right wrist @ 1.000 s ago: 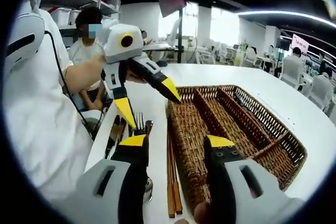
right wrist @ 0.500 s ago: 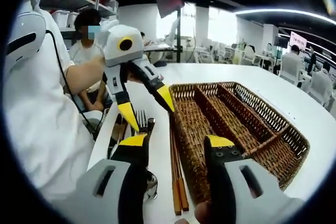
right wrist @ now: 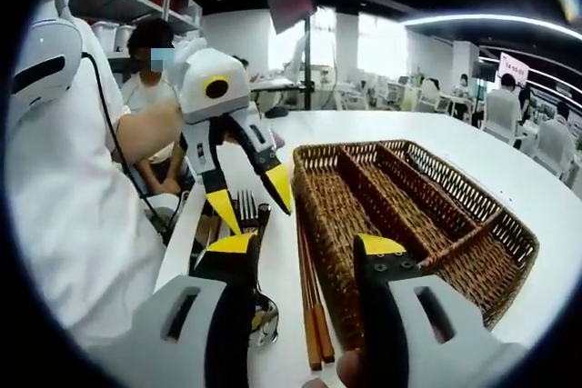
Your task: Arrange the knives, forks, and spoons in their matching storage slots by inserting each utensil handle-first until every utensil is classified and aligned in the correct compartment
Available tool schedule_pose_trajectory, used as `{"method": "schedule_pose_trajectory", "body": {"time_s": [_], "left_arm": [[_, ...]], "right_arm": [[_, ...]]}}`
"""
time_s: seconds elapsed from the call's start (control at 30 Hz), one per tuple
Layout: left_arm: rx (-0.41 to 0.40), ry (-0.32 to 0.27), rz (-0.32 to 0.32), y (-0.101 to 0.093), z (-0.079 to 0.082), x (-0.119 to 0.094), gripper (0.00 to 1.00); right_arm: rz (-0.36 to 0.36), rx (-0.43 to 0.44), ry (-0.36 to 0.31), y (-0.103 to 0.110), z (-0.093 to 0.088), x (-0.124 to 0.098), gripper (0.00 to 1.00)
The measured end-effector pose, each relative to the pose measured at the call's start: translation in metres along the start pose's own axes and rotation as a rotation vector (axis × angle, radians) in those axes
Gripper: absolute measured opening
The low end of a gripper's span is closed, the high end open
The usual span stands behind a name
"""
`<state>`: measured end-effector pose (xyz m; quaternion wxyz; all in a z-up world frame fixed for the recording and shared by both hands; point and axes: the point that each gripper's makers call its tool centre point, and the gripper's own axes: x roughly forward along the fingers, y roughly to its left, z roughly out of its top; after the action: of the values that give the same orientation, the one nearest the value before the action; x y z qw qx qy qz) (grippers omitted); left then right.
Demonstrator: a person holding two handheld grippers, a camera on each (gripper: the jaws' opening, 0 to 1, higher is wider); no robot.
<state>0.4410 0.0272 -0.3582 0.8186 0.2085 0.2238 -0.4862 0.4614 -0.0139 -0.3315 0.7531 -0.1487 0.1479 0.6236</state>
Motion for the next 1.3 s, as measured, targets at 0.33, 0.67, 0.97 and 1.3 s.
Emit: {"method": "schedule_pose_trajectory", "body": {"time_s": [0.33,0.67,0.97,1.3], "left_arm": [[0.084,0.090,-0.041,-0.010,-0.012,0.008,0.24],[0.121,0.141,-0.079,-0.015,-0.017,0.013,0.20],[0.151,0.180,-0.114,-0.018,-0.018,0.020,0.16],[0.176,0.208,-0.142,-0.021,-0.020,0.026,0.16]], "right_arm": [[0.000,0.007,-0.002,0.003,-0.003,-0.001,0.44],[-0.003,0.017,-0.006,0.003,-0.006,-0.002,0.44],[-0.005,0.023,-0.009,0.003,-0.008,-0.005,0.44],[-0.008,0.031,-0.007,0.002,-0.011,-0.007,0.43]]}}
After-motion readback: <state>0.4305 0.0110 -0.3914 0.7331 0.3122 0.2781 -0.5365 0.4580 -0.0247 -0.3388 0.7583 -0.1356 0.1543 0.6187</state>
